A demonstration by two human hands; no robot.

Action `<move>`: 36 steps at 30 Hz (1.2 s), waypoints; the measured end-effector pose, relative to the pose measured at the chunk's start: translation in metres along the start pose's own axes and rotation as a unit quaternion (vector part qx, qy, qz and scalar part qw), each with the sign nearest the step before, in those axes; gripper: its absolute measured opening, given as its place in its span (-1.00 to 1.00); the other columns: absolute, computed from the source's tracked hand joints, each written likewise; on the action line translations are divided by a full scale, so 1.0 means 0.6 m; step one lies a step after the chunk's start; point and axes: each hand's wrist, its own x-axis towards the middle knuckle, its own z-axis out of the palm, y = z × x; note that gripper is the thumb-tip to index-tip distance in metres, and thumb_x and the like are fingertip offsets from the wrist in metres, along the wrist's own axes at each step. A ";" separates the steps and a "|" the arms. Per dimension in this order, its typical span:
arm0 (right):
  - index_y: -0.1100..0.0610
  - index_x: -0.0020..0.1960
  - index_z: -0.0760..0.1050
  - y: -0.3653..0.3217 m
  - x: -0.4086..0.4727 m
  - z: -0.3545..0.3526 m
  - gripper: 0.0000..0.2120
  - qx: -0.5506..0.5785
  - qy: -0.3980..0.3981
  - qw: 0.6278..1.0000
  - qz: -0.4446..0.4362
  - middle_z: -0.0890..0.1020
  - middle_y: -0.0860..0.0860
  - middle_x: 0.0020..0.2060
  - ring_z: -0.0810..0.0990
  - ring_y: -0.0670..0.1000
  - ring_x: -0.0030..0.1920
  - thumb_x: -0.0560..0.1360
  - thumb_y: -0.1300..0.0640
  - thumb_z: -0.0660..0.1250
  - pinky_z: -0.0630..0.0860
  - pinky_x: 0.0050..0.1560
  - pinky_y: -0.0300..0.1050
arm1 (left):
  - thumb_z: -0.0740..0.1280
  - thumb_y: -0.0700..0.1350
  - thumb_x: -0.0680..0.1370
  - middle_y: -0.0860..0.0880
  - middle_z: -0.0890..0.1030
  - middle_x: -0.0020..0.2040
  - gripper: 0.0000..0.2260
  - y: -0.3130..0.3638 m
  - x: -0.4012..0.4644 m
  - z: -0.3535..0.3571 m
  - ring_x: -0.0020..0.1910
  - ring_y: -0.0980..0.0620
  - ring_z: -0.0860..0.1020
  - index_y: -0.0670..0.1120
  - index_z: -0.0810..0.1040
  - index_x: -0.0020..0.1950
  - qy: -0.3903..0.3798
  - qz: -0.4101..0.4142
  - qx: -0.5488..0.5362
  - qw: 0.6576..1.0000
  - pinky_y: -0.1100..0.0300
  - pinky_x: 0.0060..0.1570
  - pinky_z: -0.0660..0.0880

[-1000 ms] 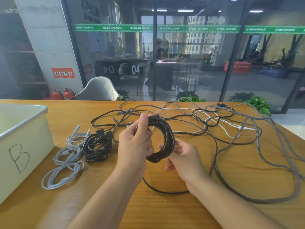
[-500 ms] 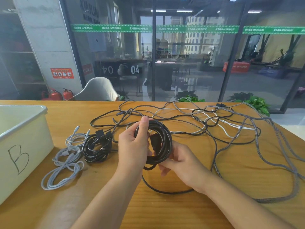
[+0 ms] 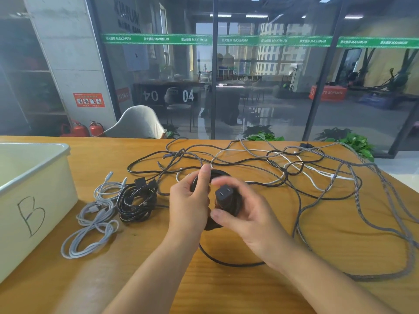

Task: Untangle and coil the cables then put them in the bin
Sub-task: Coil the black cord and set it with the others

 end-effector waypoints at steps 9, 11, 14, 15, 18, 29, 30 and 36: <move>0.01 0.24 0.57 0.004 -0.006 0.000 -0.72 -0.202 0.190 0.957 -0.086 0.71 -0.13 0.07 0.67 -0.09 0.17 0.55 0.01 0.46 0.56 0.17 -0.25 | 0.28 0.09 0.69 0.06 0.28 -0.44 -0.60 0.005 -0.002 0.005 -0.47 0.05 0.26 0.01 0.57 -0.32 0.018 -0.015 -0.008 1.000 0.13 -0.43 0.39; 0.06 0.22 0.54 0.000 -0.004 0.002 -0.74 -0.171 0.202 0.961 -0.084 0.72 -0.14 0.11 0.67 -0.16 0.19 0.57 0.01 0.42 0.56 0.19 -0.27 | 0.27 0.08 0.69 0.07 0.26 -0.46 -0.56 0.006 -0.002 0.006 -0.49 0.06 0.26 0.04 0.51 -0.38 0.019 -0.019 -0.012 1.000 0.14 -0.42 0.39; 0.15 0.18 0.52 -0.006 0.006 0.000 -0.81 -0.058 0.216 0.974 -0.047 0.74 -0.06 0.13 0.70 -0.10 0.17 0.62 0.10 0.36 0.57 0.17 -0.27 | 0.26 0.09 0.70 0.07 0.26 -0.49 -0.57 0.008 -0.003 0.006 -0.54 0.09 0.29 0.04 0.48 -0.38 0.017 -0.022 -0.019 0.999 0.07 -0.32 0.41; 0.21 0.19 0.51 -0.009 0.010 -0.001 -0.81 0.011 0.219 0.976 -0.012 0.75 -0.01 0.11 0.72 -0.03 0.14 0.64 0.13 0.35 0.59 0.17 -0.21 | 0.26 0.09 0.70 0.07 0.27 -0.49 -0.58 0.008 -0.004 0.006 -0.56 0.09 0.31 0.01 0.49 -0.35 0.016 -0.020 -0.022 0.999 0.03 -0.29 0.41; 0.27 0.19 0.55 -0.010 0.015 -0.009 -0.79 0.197 0.226 0.949 0.100 0.74 0.19 0.08 0.74 0.20 0.09 0.65 0.14 0.32 0.64 0.15 0.07 | 0.25 0.07 0.70 0.09 0.30 -0.48 -0.62 0.010 -0.007 0.012 -0.59 0.10 0.34 -0.11 0.53 -0.23 0.002 -0.006 -0.017 1.000 -0.09 -0.25 0.43; 0.04 0.14 0.44 0.003 0.008 -0.030 -0.87 -0.197 0.198 0.959 -0.038 0.59 -0.31 -0.27 0.58 -0.17 -0.25 0.68 -0.01 0.25 0.44 -0.18 -0.32 | 0.16 0.11 0.72 -0.10 0.49 -0.30 -0.57 0.001 -0.017 0.013 -0.37 -0.01 0.47 -0.20 0.62 -0.02 -0.092 -0.035 -0.022 0.995 -0.02 -0.23 0.61; 0.03 0.14 0.43 -0.001 0.007 -0.036 -0.85 -0.236 0.211 0.946 -0.064 0.58 -0.33 -0.28 0.57 -0.17 -0.24 0.67 -0.04 0.25 0.42 -0.22 -0.32 | 0.12 0.13 0.73 -0.08 0.57 -0.28 -0.55 -0.001 -0.018 0.014 -0.32 0.01 0.54 -0.16 0.65 0.00 -0.104 -0.041 -0.014 0.994 -0.01 -0.18 0.62; -0.02 0.14 0.42 -0.006 0.010 -0.076 -0.80 -0.262 0.249 0.925 -0.115 0.61 -0.06 -0.18 0.58 0.03 -0.20 0.65 -0.12 0.24 0.53 -0.17 0.08 | 0.09 0.02 0.76 -0.04 0.74 -0.05 -0.66 -0.005 -0.012 0.008 -0.01 0.03 0.70 0.01 0.66 0.19 -0.146 -0.058 0.000 0.988 0.20 -0.06 0.62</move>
